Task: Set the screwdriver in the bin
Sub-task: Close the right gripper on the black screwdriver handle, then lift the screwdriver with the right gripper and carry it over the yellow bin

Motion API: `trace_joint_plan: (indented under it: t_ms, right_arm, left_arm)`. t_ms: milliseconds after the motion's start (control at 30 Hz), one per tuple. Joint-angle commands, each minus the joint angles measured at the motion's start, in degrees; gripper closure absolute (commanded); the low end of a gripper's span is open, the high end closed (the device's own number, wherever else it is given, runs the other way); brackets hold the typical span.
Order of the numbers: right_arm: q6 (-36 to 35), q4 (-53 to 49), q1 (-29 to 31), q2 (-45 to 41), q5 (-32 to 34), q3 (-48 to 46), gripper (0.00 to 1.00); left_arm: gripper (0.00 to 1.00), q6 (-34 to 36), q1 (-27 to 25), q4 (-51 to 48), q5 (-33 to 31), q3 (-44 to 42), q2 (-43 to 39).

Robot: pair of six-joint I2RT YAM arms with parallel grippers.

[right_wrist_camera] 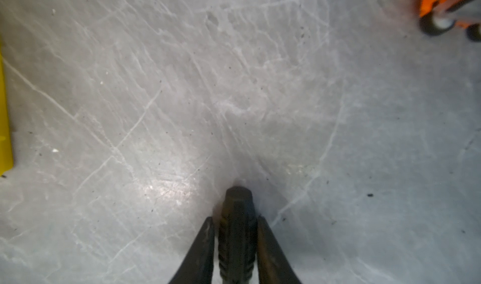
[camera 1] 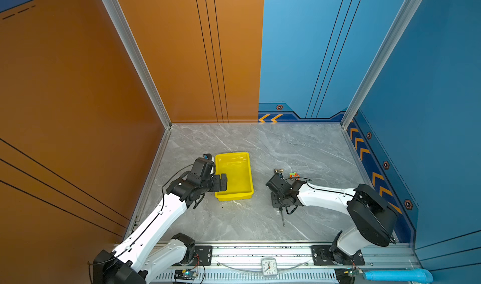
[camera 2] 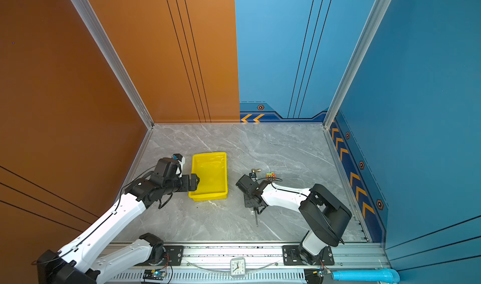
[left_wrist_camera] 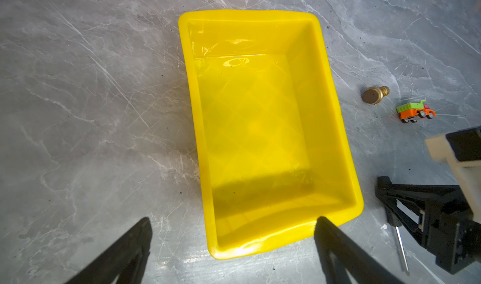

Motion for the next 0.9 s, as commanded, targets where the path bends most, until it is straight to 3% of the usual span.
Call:
trace_joint_plan:
  t_ms: [0, 333, 633, 867]
  right_arm:
    - [0.67, 0.54, 0.34, 0.56, -0.38, -1.42, 0.77]
    - [2.08, 0.02, 0.40, -4.89, 0.83, -0.89, 0.99]
    - [1.36, -6.92, 0.96, -12.31, 4.37, 7.52, 1.00]
    - [-1.28, -12.50, 1.57, -9.11, 5.80, 22.65, 1.00]
  left_arm:
    - [0.02, -0.24, 0.89, -1.19, 0.55, -0.94, -0.67]
    - [0.02, 2.18, 3.70, -1.19, 1.00, -0.86, -0.83]
    - [0.02, 2.92, 7.15, 0.11, 3.37, -0.89, -0.87]
    - [0.02, 2.12, 7.95, 1.36, 2.71, -1.00, -0.22]
